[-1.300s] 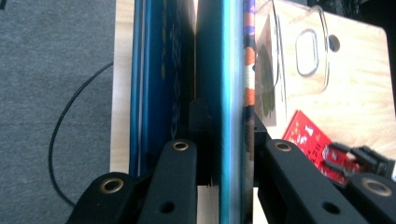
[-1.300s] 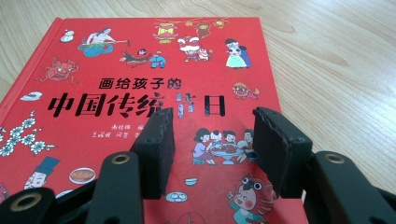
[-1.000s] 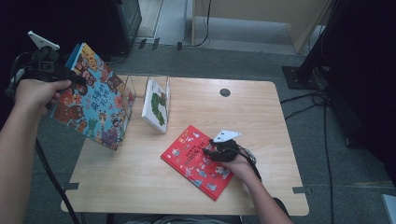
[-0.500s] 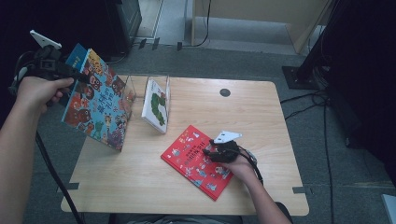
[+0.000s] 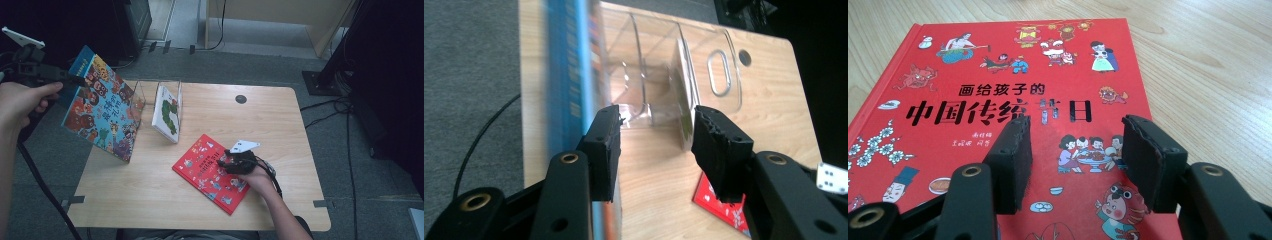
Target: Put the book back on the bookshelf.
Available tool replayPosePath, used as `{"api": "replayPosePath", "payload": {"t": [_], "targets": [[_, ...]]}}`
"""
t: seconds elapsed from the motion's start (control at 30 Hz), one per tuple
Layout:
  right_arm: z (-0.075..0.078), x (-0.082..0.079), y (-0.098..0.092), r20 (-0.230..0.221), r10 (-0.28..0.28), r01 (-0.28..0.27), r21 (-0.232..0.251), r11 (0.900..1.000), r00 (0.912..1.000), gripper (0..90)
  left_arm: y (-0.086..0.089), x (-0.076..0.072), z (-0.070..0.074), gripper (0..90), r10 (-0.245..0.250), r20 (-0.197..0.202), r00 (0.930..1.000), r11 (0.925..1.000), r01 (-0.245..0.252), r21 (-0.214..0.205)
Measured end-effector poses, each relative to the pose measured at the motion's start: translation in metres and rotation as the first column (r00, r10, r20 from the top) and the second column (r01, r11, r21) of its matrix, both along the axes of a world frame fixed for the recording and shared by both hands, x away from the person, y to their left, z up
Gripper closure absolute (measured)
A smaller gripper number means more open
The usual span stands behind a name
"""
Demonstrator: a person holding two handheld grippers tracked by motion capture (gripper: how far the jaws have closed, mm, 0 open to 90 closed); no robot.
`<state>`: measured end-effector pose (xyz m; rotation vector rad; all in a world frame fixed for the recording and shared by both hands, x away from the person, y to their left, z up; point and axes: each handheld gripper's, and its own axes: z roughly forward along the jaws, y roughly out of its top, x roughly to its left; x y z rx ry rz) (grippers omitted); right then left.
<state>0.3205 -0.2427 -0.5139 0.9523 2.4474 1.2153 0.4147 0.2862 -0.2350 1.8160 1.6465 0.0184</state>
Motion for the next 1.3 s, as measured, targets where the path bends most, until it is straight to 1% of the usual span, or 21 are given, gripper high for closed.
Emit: {"api": "replayPosePath", "payload": {"t": [0.07,0.13,0.2,0.3,0.33,0.37,0.4,0.43,0.5,0.57,0.6,0.67,0.8,0.83,0.87,0.93,1.0,1.17,1.2,1.23,1.3], "targets": [[0.0,0.001,-0.001,-0.008,-0.003,0.003,0.011,0.9999,1.0,44.7,-0.007,-0.005,-0.002,53.0,-0.023,0.011,0.9997,0.9997,0.023,-0.005],[0.0,0.001,-0.001,-0.019,-0.004,0.004,0.014,0.9999,0.9998,44.7,-0.014,-0.01,-0.004,52.4,-0.044,0.018,0.9989,0.999,0.043,0.012],[0.001,0.001,-0.002,-0.025,-0.009,0.01,0.016,0.9998,0.9996,45.0,-0.021,-0.013,-0.009,51.6,-0.061,0.013,0.9981,0.9979,0.061,0.023],[0.002,0.002,-0.003,-0.034,-0.011,0.012,0.015,0.9998,0.9994,46.5,-0.03,-0.018,-0.016,50.6,-0.085,0.016,0.9963,0.9963,0.085,0.015],[0.002,0.002,-0.003,-0.036,-0.014,0.014,0.015,0.9998,0.9993,47.0,-0.033,-0.02,-0.018,50.5,-0.092,0.023,0.9955,0.9957,0.092,0.016],[0.003,0.002,-0.004,-0.043,-0.018,0.019,0.014,0.9997,0.9989,47.5,-0.035,-0.022,-0.021,50.5,-0.1,0.027,0.9946,0.995,0.1,0.009],[0.003,0.002,-0.004,-0.049,-0.021,0.022,0.016,0.9996,0.9986,47.7,-0.038,-0.024,-0.024,50.6,-0.102,0.033,0.9942,0.9947,0.102,0.013],[0.004,0.002,-0.005,-0.046,-0.024,0.025,0.021,0.9995,0.9986,48.1,-0.041,-0.025,-0.027,50.7,-0.105,0.035,0.9939,0.9944,0.104,0.018],[0.005,0.002,-0.007,-0.049,-0.032,0.034,0.026,0.9991,0.9983,48.5,-0.048,-0.028,-0.035,50.7,-0.126,0.031,0.9915,0.9915,0.125,0.036],[0.006,0.002,-0.009,-0.046,-0.035,0.036,0.03,0.9989,0.9983,48.8,-0.054,-0.031,-0.041,50.7,-0.136,0.03,0.9903,0.99,0.135,0.043],[0.007,0.002,-0.01,-0.047,-0.037,0.038,0.031,0.9988,0.9982,49.0,-0.057,-0.032,-0.044,50.5,-0.145,0.025,0.9891,0.9887,0.144,0.041],[0.007,0.002,-0.011,-0.041,-0.04,0.041,0.033,0.9986,0.9984,49.0,-0.061,-0.035,-0.05,50.0,-0.164,0.02,0.9862,0.9852,0.163,0.052],[0.01,0.0,-0.015,-0.031,-0.045,0.046,0.026,0.9986,0.9985,49.1,-0.069,-0.043,-0.059,49.8,-0.177,0.032,0.9837,0.9811,0.173,0.086],[0.011,-0.001,-0.017,-0.017,-0.04,0.04,0.019,0.999,0.9991,49.3,-0.071,-0.045,-0.061,49.5,-0.181,0.037,0.9828,0.9801,0.177,0.09],[0.012,-0.002,-0.019,-0.005,-0.037,0.037,0.023,0.999,0.9993,49.4,-0.073,-0.047,-0.063,49.4,-0.186,0.039,0.9818,0.9792,0.182,0.089],[0.013,-0.002,-0.023,0.001,-0.038,0.037,0.042,0.9984,0.9993,49.4,-0.076,-0.051,-0.068,49.1,-0.201,0.04,0.9789,0.977,0.197,0.081],[0.014,-0.002,-0.028,-0.005,-0.046,0.046,0.044,0.998,0.9989,49.6,-0.079,-0.053,-0.073,49.1,-0.213,0.032,0.9766,0.9745,0.21,0.079],[0.015,-0.003,-0.034,-0.016,-0.056,0.057,0.044,0.9974,0.9983,49.6,-0.086,-0.06,-0.085,49.1,-0.221,0.044,0.9742,0.9733,0.218,0.072],[0.015,-0.003,-0.035,-0.013,-0.055,0.056,0.041,0.9976,0.9984,49.6,-0.088,-0.061,-0.088,49.2,-0.219,0.045,0.9747,0.9737,0.215,0.075],[0.015,-0.004,-0.036,-0.016,-0.058,0.058,0.039,0.9975,0.9982,49.6,-0.091,-0.063,-0.092,49.2,-0.227,0.046,0.9729,0.9718,0.223,0.077],[0.015,-0.004,-0.037,-0.017,-0.06,0.061,0.04,0.9974,0.9981,49.6,-0.096,-0.065,-0.101,49.3,-0.232,0.041,0.9718,0.9702,0.229,0.08]]}}
